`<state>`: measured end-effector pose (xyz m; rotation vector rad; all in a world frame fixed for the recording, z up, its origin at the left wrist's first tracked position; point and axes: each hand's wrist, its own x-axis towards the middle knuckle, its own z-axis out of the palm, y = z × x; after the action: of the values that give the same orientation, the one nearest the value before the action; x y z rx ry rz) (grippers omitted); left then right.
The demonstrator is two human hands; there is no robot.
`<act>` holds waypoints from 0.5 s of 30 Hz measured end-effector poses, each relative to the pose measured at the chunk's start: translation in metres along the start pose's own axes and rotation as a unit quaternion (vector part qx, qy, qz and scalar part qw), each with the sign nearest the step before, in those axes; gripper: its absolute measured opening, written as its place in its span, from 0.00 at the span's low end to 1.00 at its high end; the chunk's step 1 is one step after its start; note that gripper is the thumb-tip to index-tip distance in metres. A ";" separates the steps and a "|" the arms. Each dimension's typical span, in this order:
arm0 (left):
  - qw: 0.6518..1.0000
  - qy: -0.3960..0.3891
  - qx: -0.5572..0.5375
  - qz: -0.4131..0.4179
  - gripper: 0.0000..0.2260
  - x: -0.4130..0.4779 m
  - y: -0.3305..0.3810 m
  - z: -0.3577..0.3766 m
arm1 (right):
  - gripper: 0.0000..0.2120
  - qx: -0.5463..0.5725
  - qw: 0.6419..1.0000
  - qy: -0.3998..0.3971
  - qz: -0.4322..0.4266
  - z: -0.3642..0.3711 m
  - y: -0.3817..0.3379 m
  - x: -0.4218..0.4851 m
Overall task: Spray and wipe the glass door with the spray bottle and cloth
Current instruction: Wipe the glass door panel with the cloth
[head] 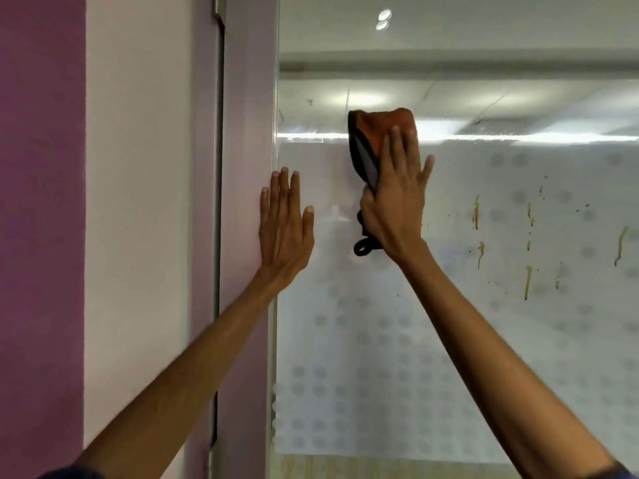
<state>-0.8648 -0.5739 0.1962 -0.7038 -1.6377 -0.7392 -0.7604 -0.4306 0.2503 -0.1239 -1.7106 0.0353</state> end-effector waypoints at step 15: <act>0.995 0.071 0.065 0.014 0.24 -0.003 -0.009 0.019 | 0.27 -0.079 0.995 0.034 -0.054 0.027 0.000 0.074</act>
<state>-0.8829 -0.5645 0.1892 -0.5674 -1.5275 -0.6409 -0.7970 -0.4214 0.3189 -0.1490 -1.6486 -0.1824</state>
